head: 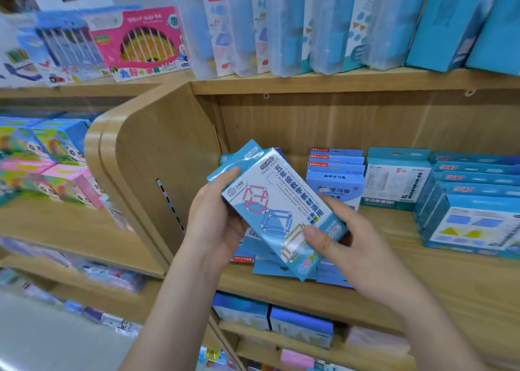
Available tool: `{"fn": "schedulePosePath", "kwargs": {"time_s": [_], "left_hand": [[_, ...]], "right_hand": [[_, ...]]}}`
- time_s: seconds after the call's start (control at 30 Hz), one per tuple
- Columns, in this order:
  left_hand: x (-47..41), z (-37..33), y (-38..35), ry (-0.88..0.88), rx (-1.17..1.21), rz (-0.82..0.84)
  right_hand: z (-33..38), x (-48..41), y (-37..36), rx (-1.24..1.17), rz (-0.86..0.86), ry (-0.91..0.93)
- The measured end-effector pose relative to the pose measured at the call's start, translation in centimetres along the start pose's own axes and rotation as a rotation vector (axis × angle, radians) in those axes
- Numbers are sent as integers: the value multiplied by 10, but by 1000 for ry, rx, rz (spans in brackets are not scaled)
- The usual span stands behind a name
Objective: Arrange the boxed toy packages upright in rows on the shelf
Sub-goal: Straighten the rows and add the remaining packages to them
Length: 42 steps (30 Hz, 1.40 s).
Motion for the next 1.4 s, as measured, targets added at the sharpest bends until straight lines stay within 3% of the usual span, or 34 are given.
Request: {"fn": "schedulePosePath", "kwargs": {"time_s": [0.2,0.37,0.53,0.7,0.93,1.1,1.33,1.4], "left_hand": [[20,16,-13,-78,-2,411],[25,42,-30,-130,-127,213],[21,58,-44,-41,32,139],[18,83,-73,28,-4,287],[38,130,-142,-75,-205,528],[62,157,-193,-94,-335,705],[64,219,-263,-36,-476,780],[61,234,-285,-138,-611,775]], "right_hand": [[1,13,-1,-335,-161,-176],[1,25,7,-408,-295,-266],[9,45,30,-504,-428,-353],[26,74,65,-260,-473,-362],[58,119,139,144,-529,-224],[67,150,187,175,-556,-143],[54,188,264,429,-548,-105],[46,203,289,474,-611,-122]]}}
Point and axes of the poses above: each hand's wrist, its own x-axis away from the middle knuckle, its own y-axis out of the back of the hand, z = x × y, the point moved 2 cm from there along -x, towards the middle knuckle, and after that the axes turned 15 degrees about y, right-handed, at the moved point
